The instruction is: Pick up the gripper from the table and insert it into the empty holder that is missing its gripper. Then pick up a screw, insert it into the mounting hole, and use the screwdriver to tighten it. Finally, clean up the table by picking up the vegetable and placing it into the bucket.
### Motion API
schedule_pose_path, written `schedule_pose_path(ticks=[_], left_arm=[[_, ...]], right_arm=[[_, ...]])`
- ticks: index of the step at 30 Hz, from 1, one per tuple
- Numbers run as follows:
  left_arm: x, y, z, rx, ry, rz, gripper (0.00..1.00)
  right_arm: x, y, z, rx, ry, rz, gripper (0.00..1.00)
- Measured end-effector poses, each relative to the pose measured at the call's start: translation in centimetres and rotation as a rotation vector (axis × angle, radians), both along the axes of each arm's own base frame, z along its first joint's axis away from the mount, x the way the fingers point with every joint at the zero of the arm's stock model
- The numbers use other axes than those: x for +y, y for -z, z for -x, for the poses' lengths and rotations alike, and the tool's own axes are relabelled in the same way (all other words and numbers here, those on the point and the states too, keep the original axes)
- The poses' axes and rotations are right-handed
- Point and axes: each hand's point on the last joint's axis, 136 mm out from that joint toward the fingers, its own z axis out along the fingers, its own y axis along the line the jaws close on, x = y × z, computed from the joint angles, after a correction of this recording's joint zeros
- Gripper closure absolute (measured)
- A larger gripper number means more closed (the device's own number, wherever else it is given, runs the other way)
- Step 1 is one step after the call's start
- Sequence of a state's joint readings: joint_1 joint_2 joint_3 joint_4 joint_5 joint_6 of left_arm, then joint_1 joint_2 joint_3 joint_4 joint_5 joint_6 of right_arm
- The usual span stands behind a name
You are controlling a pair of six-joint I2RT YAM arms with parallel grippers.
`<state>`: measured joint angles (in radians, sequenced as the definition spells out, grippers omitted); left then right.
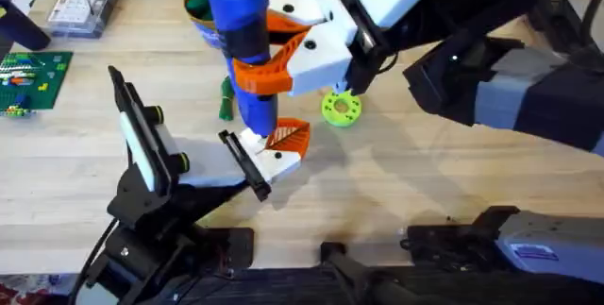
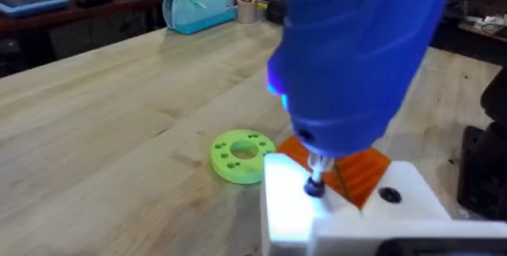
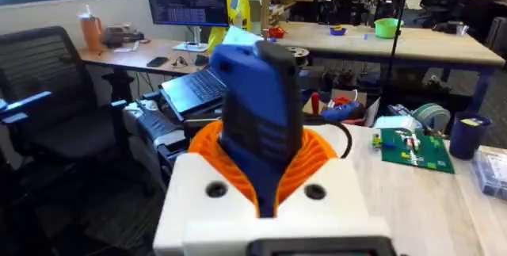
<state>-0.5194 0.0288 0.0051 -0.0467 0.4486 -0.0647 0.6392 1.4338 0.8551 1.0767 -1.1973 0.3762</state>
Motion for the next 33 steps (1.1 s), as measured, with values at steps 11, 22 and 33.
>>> schedule_pose_path(ticks=[11,22,33], left_arm=[[0.0,0.0,0.0,0.0,0.0,0.0,0.984],[0.0,0.0,0.0,0.0,0.0,0.0,0.984],[0.0,0.01,0.0,0.0,0.0,0.0,0.984]], right_arm=[[0.01,0.0,0.01,-0.004,0.0,-0.001,0.943],[0.25,0.02,0.35,-0.006,-0.008,-0.003,0.943],[0.35,0.25,0.22,-0.006,-0.006,0.001,0.944]])
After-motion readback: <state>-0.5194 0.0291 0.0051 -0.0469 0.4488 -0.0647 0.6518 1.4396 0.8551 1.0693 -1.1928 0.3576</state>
